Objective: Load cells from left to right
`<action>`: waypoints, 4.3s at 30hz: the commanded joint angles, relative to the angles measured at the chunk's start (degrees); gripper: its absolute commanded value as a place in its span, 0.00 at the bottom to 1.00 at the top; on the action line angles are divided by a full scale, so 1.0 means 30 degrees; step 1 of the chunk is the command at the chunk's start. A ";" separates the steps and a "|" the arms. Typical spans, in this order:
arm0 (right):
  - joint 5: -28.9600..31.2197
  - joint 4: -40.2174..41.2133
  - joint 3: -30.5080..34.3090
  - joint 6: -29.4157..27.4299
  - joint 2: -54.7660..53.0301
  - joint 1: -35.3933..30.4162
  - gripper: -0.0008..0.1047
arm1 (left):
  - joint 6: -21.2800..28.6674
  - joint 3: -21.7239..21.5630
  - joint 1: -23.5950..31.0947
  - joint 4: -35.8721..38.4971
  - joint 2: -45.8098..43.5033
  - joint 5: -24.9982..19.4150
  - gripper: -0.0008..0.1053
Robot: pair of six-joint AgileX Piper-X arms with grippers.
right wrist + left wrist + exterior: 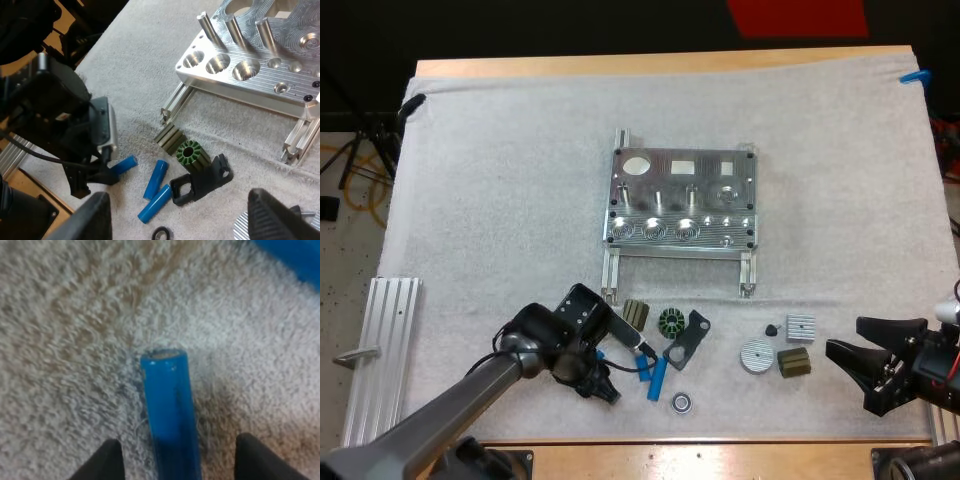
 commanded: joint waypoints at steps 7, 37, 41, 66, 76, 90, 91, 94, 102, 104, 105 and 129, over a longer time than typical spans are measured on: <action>-0.0058 -0.0145 -0.0185 -0.0059 -0.0009 0.0008 0.56 | -0.0340 -0.0051 -0.0017 -0.0013 0.2053 -0.0250 0.38; -0.2439 -0.1033 -0.0185 0.0740 0.3370 0.0043 0.56 | 0.6563 -0.6870 -0.0017 0.3530 -0.6495 0.3164 0.01; -0.3214 -0.2535 -0.0185 0.1540 0.4800 0.0059 0.53 | 0.6559 -0.6993 -0.0017 0.3825 -0.6495 0.3781 0.01; -0.4041 -1.1446 -0.0185 0.4369 1.2357 0.7230 0.44 | 0.8206 -0.6993 -0.0017 0.4422 -0.6495 0.5802 0.01; -0.5335 -1.5986 -0.0185 0.7004 1.4908 0.9582 0.44 | 0.9118 -0.6993 -0.0017 0.4469 -0.6495 0.6628 0.01; -0.6178 -1.8432 -0.0875 0.8528 1.7029 1.0570 0.44 | 0.9118 -0.6993 -0.0017 0.4469 -0.6495 0.6628 0.01; -0.6178 -1.8432 -0.0914 0.8528 1.7124 1.0643 0.44 | 0.9118 -0.6993 -0.0017 0.4469 -0.6495 0.6628 0.01; -0.5874 -1.8241 -0.0932 0.8528 1.7217 1.0729 0.44 | 0.9118 -0.6993 -0.0017 0.4469 -0.6495 0.6628 0.01; -0.5512 -1.7653 -0.0932 0.8528 1.7217 1.0695 0.30 | 0.9118 -0.6993 -0.0017 0.4469 -0.6495 0.6628 0.01; -0.5466 -1.7653 -0.0932 0.8528 1.7217 1.0695 0.20 | 0.9118 -0.6993 -0.0017 0.4469 -0.6495 0.6628 0.01; -0.5469 -1.7653 -0.0932 0.8474 1.7217 1.0695 0.12 | 0.9118 -0.6993 -0.0017 0.4469 -0.6495 0.6628 0.01; 0.5287 -0.6046 -0.6450 0.0536 1.7217 1.0659 0.01 | 0.5800 -0.7693 -0.0017 0.4335 -1.0200 0.1743 0.64</action>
